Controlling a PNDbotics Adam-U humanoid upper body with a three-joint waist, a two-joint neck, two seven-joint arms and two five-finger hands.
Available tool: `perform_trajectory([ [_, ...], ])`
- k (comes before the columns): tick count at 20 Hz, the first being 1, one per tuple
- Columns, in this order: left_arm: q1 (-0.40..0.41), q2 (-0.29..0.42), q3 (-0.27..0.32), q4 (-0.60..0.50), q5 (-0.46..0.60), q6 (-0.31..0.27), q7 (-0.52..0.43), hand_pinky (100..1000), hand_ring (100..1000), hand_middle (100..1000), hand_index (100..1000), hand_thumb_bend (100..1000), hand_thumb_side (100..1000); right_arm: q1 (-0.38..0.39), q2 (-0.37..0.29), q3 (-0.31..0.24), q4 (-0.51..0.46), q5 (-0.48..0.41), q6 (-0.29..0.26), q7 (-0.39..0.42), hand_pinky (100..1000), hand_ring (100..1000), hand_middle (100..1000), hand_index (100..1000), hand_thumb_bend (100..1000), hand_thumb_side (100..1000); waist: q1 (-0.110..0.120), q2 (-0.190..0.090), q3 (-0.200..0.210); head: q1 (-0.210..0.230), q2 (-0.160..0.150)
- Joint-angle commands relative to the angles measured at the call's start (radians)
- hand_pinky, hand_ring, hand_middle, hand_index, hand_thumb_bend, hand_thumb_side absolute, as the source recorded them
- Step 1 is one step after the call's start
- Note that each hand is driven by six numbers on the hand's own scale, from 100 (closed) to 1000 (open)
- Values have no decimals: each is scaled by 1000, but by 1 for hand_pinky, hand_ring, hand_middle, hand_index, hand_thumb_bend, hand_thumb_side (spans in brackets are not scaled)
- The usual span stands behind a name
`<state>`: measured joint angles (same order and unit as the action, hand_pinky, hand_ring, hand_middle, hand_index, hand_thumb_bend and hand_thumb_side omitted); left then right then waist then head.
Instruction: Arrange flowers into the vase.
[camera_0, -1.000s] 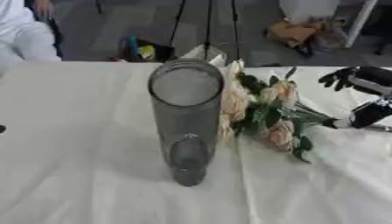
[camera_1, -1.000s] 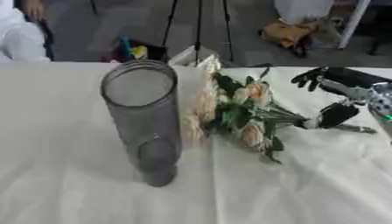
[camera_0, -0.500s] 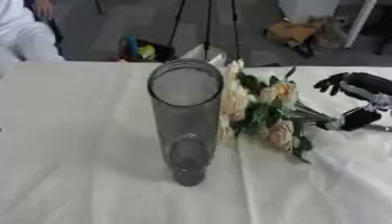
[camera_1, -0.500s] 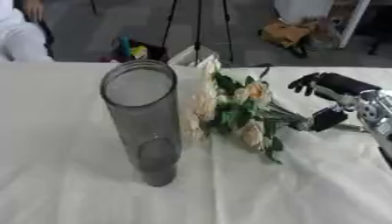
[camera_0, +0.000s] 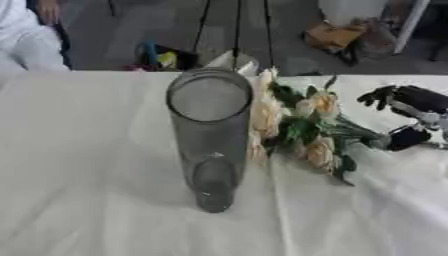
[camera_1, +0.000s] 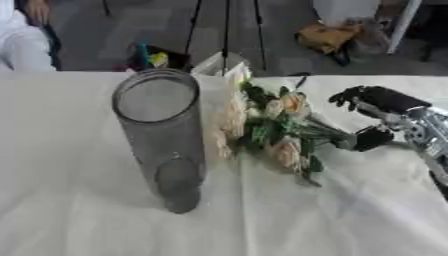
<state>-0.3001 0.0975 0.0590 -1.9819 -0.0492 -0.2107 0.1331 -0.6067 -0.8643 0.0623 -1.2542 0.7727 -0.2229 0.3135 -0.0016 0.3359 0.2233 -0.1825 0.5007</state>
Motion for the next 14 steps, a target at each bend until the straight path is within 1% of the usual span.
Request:
perform_trajectory([
  [1, -5, 6, -5, -18, 3, -1, -4, 556, 674, 772, 900, 100, 1000, -8, -30, -9, 2, 22, -7, -19, 783, 730, 795, 927, 330, 354, 16, -7, 2, -3, -3],
  [2, -4, 6, -5, -18, 3, -1, -4, 556, 674, 771, 900, 100, 1000, -6, -31, -9, 5, 27, -10, -22, 786, 736, 815, 933, 325, 355, 17, -7, 2, -3, -2],
  [4, -4, 6, -5, -18, 3, -1, -4, 556, 674, 771, 900, 100, 1000, -4, -34, -10, 10, 39, -16, -26, 785, 737, 820, 937, 323, 358, 17, -6, 2, -3, -2],
  [7, -4, 5, -6, -18, 3, -1, -5, 556, 674, 771, 900, 100, 1000, -6, -34, -11, 15, 51, -23, -31, 781, 731, 812, 932, 338, 356, 18, -4, 0, -4, -2],
  [10, -5, 3, -7, -18, 2, -1, -7, 557, 674, 771, 901, 100, 1000, -9, -31, -12, 23, 61, -23, -38, 782, 734, 813, 933, 333, 356, 19, -2, 1, -5, -5],
  [14, -4, 4, -6, -18, 1, -1, -7, 557, 674, 771, 900, 100, 1000, -5, -31, -16, 24, 56, -27, -41, 783, 733, 801, 929, 346, 352, 20, 0, 4, -7, -5],
])
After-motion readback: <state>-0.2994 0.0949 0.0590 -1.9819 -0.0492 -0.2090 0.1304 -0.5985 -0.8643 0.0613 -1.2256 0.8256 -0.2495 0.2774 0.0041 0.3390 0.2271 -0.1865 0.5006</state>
